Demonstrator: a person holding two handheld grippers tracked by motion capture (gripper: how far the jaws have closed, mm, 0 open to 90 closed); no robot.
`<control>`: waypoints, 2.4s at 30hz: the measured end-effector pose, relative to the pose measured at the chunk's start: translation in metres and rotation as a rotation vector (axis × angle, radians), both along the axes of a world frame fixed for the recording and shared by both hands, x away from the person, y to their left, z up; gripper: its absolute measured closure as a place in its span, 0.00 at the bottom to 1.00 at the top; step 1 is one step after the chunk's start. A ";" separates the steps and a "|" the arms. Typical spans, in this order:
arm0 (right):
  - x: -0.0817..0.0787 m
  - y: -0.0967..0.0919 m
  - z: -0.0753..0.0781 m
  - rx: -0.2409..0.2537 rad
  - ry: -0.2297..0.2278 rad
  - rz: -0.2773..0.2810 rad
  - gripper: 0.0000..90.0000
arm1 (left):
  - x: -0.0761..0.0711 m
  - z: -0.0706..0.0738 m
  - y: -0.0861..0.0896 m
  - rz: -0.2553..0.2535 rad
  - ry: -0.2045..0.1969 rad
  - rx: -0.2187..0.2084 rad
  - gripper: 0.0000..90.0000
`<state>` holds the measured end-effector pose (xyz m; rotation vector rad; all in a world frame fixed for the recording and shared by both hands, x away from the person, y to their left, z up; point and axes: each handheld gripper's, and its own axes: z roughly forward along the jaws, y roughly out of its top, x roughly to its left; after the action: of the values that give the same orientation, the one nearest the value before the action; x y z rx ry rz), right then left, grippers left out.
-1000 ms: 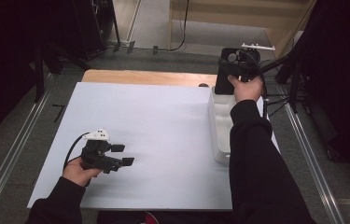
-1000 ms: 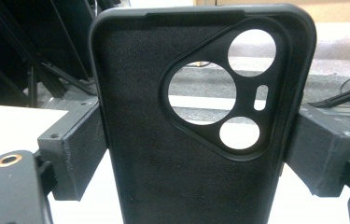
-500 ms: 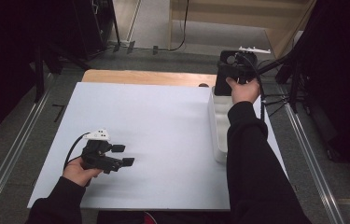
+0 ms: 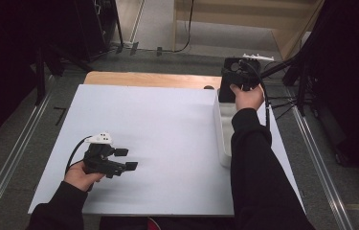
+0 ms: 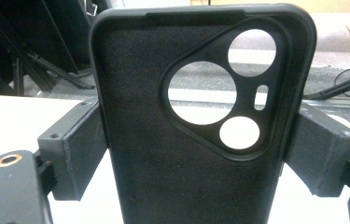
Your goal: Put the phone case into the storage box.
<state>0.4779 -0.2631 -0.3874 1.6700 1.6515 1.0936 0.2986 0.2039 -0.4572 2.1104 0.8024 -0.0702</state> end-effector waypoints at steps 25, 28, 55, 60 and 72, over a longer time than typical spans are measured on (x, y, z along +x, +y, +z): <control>-0.004 0.004 -0.030 -0.016 0.037 -0.008 0.14 | -0.001 0.000 -0.001 -0.001 -0.002 0.002 0.28; -0.004 0.004 -0.033 -0.005 0.047 -0.019 0.14 | 0.000 0.000 -0.001 0.001 -0.002 0.003 0.28; -0.003 0.015 -0.055 -0.104 0.074 -0.020 0.12 | -0.001 0.000 -0.001 0.001 -0.004 0.004 0.28; -0.003 0.013 -0.055 -0.089 0.075 -0.019 0.12 | 0.000 0.000 -0.001 0.001 -0.003 0.007 0.28; -0.003 0.009 -0.053 -0.072 0.090 0.019 0.08 | 0.001 -0.002 -0.002 -0.003 0.002 0.011 0.28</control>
<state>0.4754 -0.2543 -0.4406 1.6824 1.7456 0.9693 0.2997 0.2014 -0.4590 2.1227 0.8022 -0.0692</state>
